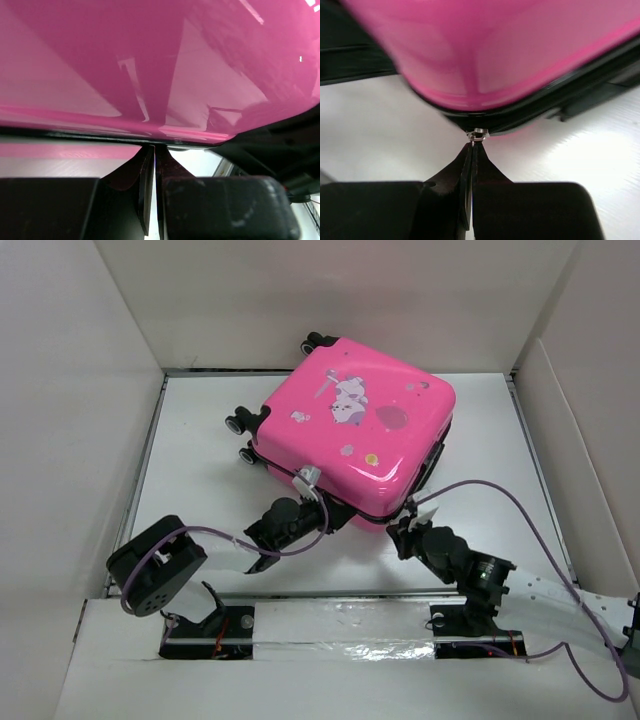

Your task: Pack the luggage

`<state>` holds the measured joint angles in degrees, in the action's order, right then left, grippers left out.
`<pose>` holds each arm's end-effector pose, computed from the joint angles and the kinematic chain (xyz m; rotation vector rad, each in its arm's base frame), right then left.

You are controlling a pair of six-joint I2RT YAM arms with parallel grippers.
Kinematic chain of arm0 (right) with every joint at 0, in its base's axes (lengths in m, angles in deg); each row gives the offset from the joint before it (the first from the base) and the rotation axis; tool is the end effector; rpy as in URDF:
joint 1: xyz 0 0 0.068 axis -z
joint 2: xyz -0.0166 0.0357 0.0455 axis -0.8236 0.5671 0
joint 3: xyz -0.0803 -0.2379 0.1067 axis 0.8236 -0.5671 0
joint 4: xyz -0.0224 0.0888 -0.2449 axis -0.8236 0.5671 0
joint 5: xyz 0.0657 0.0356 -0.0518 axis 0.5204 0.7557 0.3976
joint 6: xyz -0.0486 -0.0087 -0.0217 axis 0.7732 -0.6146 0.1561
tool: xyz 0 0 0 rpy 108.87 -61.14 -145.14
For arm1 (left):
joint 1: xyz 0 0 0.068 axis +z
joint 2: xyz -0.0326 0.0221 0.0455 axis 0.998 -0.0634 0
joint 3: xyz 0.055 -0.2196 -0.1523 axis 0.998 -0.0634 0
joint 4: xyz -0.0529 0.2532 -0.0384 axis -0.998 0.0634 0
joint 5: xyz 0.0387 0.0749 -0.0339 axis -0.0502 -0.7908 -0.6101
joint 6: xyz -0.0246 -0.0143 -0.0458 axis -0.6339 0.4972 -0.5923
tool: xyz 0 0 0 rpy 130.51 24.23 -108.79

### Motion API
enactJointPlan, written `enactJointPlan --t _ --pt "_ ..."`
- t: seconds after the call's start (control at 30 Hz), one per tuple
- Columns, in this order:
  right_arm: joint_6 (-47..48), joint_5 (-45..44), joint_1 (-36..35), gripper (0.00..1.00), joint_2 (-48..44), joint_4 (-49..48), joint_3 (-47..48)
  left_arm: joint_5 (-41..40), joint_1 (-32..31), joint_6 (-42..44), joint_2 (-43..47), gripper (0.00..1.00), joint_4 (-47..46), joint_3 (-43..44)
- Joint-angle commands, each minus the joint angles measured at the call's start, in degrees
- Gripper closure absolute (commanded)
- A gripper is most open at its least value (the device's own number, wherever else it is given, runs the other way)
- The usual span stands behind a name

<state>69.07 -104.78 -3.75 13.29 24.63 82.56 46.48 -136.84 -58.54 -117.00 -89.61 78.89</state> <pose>0.0940 0.1287 0.2030 -0.4268 1.8990 0.4737 0.1658 -0.2056 0.1890 0.2324 1.7290 -1.2698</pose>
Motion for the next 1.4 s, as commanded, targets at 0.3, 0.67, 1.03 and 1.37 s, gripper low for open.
enactJointPlan --t 0.3,0.67,1.03,1.37 --pt "-6.17 6.74 -11.9 1.0 10.83 -10.05 8.55 -2.93 -4.27 0.3 -6.81 0.98 -4.28 12.59" --pt "-5.55 -8.81 -12.43 1.0 22.21 -30.12 8.74 -11.98 1.16 -2.67 11.94 0.35 12.77 5.49" --pt "-4.06 -6.1 -9.44 1.0 18.6 -31.7 3.29 -20.95 14.68 -6.56 42.23 0.14 52.15 15.83" --pt "-3.97 -4.34 -8.92 1.0 18.16 -32.85 1.18 6.74 49.94 -4.0 21.87 0.14 55.51 26.84"
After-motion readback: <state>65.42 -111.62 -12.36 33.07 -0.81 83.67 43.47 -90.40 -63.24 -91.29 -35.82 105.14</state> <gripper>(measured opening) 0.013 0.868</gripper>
